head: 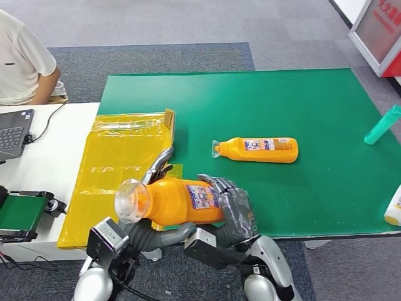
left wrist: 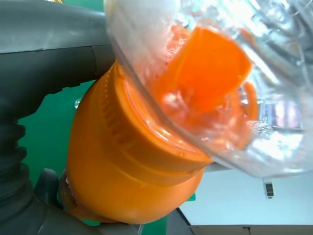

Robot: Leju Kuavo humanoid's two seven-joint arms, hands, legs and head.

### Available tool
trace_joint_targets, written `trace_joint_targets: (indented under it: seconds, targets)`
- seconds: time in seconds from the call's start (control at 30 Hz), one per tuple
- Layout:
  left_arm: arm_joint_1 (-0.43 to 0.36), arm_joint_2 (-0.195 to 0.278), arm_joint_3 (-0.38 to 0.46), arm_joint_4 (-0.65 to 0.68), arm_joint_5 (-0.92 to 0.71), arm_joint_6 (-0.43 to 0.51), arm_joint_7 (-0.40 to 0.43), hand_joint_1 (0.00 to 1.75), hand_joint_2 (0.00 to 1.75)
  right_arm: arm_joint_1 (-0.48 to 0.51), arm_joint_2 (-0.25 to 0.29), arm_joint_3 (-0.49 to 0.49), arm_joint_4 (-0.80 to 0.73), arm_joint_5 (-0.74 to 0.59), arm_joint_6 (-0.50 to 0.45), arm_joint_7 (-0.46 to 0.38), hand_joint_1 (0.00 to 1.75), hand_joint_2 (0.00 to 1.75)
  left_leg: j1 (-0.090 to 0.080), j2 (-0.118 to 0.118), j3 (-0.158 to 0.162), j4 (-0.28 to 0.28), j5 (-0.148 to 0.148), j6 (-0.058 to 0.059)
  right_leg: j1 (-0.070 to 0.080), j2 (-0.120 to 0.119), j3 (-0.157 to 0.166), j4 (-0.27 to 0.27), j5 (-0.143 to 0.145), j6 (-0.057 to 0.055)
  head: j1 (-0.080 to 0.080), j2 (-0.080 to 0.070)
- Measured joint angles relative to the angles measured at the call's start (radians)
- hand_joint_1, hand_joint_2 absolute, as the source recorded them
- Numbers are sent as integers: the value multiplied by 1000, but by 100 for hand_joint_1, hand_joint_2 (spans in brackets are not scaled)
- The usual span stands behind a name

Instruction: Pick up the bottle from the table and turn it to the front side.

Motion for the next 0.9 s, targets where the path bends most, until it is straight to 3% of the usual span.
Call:
trace_joint_targets:
  seconds: [0.13, 0.9]
  targets:
    - [-1, 0, -1, 0, 2, -1, 0, 171, 175, -1, -3, 6, 0, 29, -18, 1, 175, 175, 0, 0, 0, 0, 0, 0, 0, 0, 0, 0, 0, 0, 0, 0]
    - [-20, 2, -11, 0, 45, -20, 6, 175, 175, -1, -10, 15, -9, 26, -34, 6, 175, 175, 0, 0, 0, 0, 0, 0, 0, 0, 0, 0, 0, 0, 0, 0]
